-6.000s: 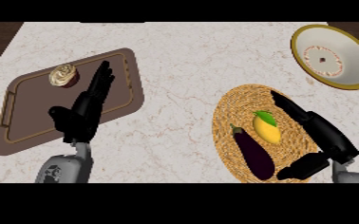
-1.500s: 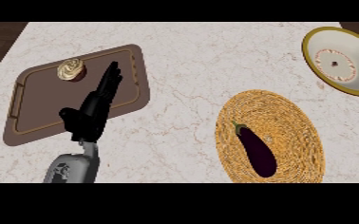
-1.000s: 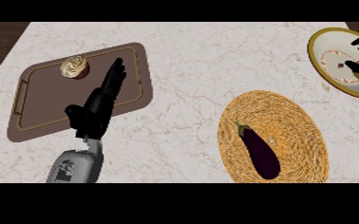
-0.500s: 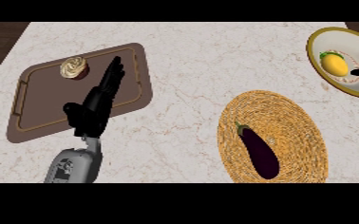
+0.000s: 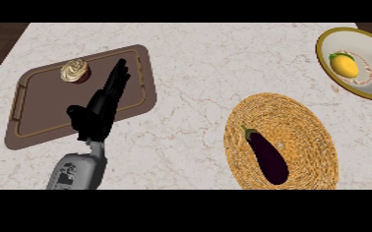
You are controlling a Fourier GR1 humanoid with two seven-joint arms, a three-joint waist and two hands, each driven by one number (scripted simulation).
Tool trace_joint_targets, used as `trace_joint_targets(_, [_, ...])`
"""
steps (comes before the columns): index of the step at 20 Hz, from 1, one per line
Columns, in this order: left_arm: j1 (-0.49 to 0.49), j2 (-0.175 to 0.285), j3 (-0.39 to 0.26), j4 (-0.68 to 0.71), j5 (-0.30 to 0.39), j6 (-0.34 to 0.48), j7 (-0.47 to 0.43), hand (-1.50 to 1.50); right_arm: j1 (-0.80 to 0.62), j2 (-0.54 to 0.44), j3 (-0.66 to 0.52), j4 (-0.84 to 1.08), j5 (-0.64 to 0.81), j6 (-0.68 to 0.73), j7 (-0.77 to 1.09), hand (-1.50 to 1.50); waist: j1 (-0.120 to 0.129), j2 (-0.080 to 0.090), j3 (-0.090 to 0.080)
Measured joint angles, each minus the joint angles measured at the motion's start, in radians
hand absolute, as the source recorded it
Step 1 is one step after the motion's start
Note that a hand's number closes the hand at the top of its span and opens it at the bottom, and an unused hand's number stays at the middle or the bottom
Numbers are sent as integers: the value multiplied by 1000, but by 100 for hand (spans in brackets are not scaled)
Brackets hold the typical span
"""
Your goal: Pick the lemon from the placemat and place it in the bowl
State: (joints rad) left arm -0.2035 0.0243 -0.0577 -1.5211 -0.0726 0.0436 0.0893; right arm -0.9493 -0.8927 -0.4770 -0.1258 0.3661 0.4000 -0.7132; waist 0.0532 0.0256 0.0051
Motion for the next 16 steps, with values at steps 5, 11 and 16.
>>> trace_joint_targets(5, [18, 4, 5, 0, 0, -1, -14, 0, 33, -62, -38, 24, -42, 93, 43, -150, -1, 2, 2])
trace_joint_targets(11, [22, 13, 14, -7, 10, -10, -18, 0, 84, -88, -55, 10, -70, 165, 73, -150, -5, 0, 3])
trace_joint_targets(16, [28, 14, 17, -14, 12, -11, -17, 0, 141, -87, -50, -23, -77, 189, 71, -150, -8, -1, 4])
